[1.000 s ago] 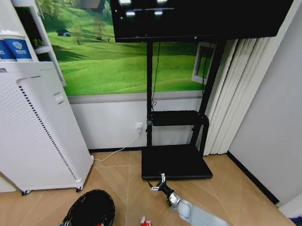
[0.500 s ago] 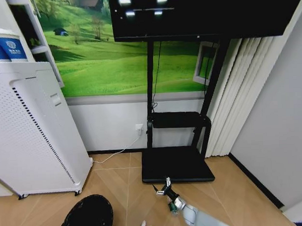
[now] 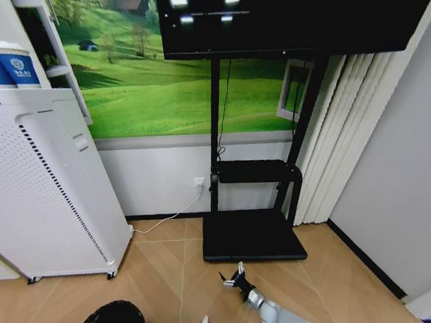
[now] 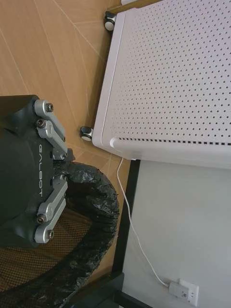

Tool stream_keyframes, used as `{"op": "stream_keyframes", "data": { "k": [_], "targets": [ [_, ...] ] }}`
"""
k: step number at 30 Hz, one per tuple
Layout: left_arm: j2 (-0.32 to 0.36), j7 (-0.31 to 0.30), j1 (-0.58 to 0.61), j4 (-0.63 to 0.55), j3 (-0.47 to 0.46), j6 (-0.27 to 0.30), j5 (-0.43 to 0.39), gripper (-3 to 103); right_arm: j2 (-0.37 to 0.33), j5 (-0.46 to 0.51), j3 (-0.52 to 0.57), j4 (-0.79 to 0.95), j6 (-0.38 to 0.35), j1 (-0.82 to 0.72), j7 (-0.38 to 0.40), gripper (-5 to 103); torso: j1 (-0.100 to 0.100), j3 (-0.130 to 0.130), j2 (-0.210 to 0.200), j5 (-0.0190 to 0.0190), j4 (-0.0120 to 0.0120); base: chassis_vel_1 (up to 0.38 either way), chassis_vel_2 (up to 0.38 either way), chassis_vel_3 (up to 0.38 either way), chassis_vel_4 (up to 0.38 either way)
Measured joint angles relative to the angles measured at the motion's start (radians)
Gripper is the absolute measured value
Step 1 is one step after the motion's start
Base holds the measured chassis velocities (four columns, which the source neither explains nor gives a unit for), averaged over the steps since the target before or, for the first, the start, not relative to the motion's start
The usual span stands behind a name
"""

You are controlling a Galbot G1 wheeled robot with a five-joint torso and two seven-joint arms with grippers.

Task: Pick up the trash bin and place the garbage on the floor into it.

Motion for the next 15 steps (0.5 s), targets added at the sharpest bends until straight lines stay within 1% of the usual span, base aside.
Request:
{"op": "stream_keyframes", "data": {
  "k": [1,3,4,6,7,8,11,15],
  "targets": [
    [0.000,0.000,0.000,0.000,0.000,0.000,0.000,6,0.000,0.000,0.000,0.000,0.000,0.000,0.000,100,0.000,0.000,0.000,0.0000,0.0000,0.000,0.000,0.000,0.000],
    [-0.002,0.002,-0.011,0.011,0.005,-0.002,-0.002,6,-0.038,0.022,0.002,-0.005,0.000,-0.019,-0.018,100,0.000,0.000,0.000,-0.0001,-0.0003,0.000,0.000,0.000,0.000],
    [-0.002,0.002,-0.011,0.011,0.005,-0.002,-0.002,6,-0.038,0.022,0.002,-0.005,0.000,-0.019,-0.018,100,0.000,0.000,0.000,-0.0001,-0.0003,0.000,0.000,0.000,0.000],
    [-0.003,0.003,-0.023,0.019,0.009,-0.002,-0.002,6,-0.092,0.047,0.003,0.015,0.000,-0.046,-0.052,100,0.000,0.000,0.000,0.0004,-0.0007,0.000,0.000,0.000,0.000],
    [-0.004,0.003,-0.030,0.022,0.012,-0.002,-0.002,6,-0.133,0.068,0.001,0.046,0.000,-0.063,-0.083,100,0.000,0.000,0.000,-0.0003,-0.0007,0.000,0.000,0.000,0.000],
    [-0.004,0.003,-0.030,0.022,0.012,-0.002,-0.002,6,-0.133,0.068,0.001,0.046,0.000,-0.063,-0.083,100,0.000,0.000,0.000,-0.0003,-0.0007,0.000,0.000,0.000,0.000],
    [-0.004,0.002,-0.037,0.024,0.015,-0.002,-0.001,6,-0.207,0.091,-0.014,0.116,0.000,-0.103,-0.118,100,0.000,0.000,0.000,-0.0002,-0.0008,0.000,0.000,0.000,0.000],
    [-0.004,0.002,-0.042,0.024,0.018,-0.002,-0.001,6,-0.233,0.095,-0.013,0.173,0.000,-0.142,-0.121,100,0.000,0.000,0.000,0.0000,-0.0003,0.000,0.000,0.000,0.000]
  ]
}}
